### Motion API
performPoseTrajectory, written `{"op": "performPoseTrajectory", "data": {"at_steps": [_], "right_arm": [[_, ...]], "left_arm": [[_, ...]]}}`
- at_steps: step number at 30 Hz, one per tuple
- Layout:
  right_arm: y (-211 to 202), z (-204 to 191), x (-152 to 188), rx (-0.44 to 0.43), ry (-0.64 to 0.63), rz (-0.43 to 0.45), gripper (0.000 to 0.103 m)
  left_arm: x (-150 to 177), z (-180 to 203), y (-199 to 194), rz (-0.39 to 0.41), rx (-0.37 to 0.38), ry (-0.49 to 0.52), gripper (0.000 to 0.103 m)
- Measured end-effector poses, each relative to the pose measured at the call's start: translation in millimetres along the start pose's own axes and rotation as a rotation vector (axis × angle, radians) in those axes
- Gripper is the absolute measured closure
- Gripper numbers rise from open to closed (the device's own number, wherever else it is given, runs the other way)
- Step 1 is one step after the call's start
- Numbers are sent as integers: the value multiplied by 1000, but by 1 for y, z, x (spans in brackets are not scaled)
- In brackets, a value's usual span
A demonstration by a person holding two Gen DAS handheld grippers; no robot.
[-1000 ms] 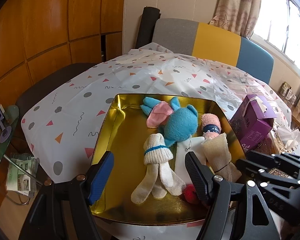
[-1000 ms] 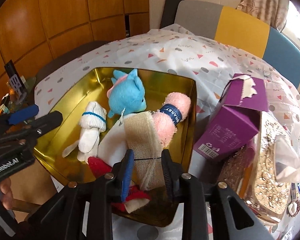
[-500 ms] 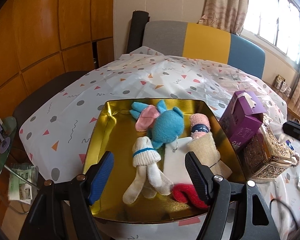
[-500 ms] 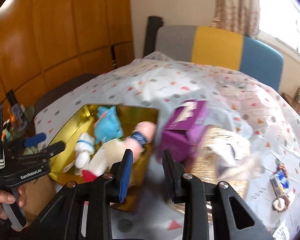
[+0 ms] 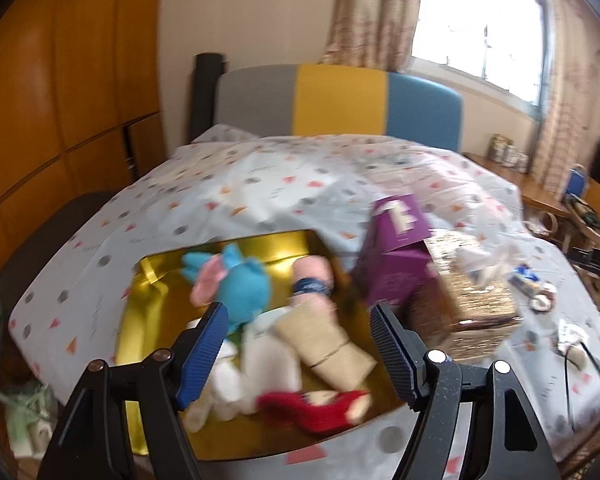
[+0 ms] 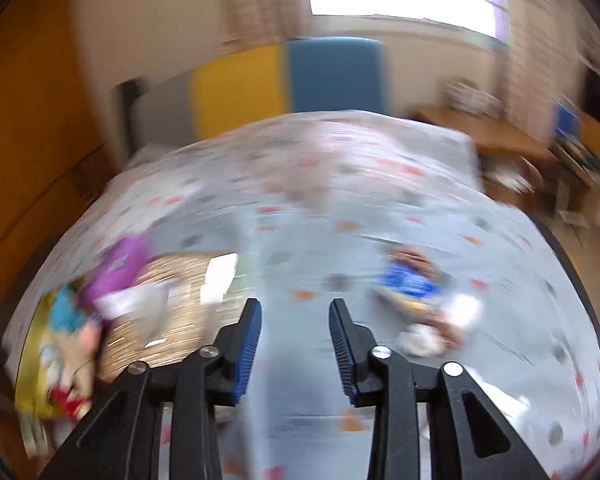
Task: Organize soft objects
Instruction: 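Move both grippers back toward the tissue pack and scrunchies on the bed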
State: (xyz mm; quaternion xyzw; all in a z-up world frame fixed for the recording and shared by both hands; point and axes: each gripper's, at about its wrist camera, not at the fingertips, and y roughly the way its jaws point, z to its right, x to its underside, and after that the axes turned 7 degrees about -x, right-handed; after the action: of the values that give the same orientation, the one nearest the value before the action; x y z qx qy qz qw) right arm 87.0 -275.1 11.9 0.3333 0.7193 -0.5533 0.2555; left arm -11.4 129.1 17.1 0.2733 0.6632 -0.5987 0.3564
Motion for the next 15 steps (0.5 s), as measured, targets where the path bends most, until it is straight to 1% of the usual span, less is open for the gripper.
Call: {"op": "performPoseTrajectory", "data": {"at_steps": [4,7,8,9,10,12,13,15], "right_arm": [[0,93,-3,180,238,50,64],[0,143,16,279,377,77,64],[3,158,24,310,447,43,64],[2,173,29,286,539,30,64],[-2,184,32,254,596,48,64],[-4,191,34,269,620,46,64],[-4,192,35,262,630,39,64],[-1,193,37,221,648,23,64]], "left_arm": [[-11,35,-9,38,79,82,29],[-19,70,-10,34,168,154,29],[-21,83,-10,30,197,178,29],[-22,94,-8,23,220,194,29],[-24,109,-6,11,250,213,29],[-27,135,-1,-8,303,250,29],[-27,150,1,-18,328,273,29],[-25,176,3,-31,360,313,29]]}}
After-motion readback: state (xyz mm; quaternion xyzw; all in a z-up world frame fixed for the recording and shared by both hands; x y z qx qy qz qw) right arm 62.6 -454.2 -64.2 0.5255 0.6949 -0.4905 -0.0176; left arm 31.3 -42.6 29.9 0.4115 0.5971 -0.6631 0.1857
